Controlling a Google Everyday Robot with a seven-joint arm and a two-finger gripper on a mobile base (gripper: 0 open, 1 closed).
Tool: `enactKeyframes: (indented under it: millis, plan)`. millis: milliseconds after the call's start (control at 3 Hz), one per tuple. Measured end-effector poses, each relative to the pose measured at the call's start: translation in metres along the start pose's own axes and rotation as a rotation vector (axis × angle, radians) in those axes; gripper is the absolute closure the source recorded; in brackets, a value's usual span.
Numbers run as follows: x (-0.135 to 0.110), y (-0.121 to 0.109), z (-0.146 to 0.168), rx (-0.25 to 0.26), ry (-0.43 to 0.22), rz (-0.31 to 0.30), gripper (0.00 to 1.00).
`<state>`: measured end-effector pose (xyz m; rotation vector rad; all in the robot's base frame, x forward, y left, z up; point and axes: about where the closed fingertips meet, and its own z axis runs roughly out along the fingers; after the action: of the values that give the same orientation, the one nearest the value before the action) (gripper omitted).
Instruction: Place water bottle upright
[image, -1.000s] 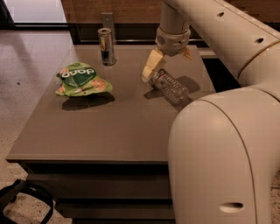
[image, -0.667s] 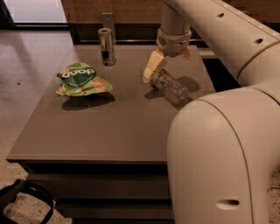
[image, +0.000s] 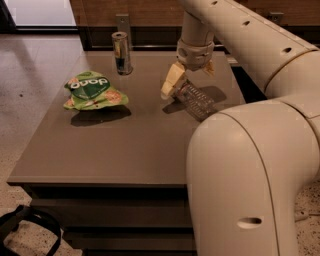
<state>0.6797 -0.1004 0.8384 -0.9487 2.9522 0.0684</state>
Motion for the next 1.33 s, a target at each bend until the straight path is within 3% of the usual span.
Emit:
enactKeyframes:
  millis: [333, 1333]
  plan:
    - [0.001, 0.002, 0.006, -0.012, 0.008, -0.004, 0.0]
    - [-0.004, 0.006, 0.018, -0.012, 0.001, -0.026, 0.65]
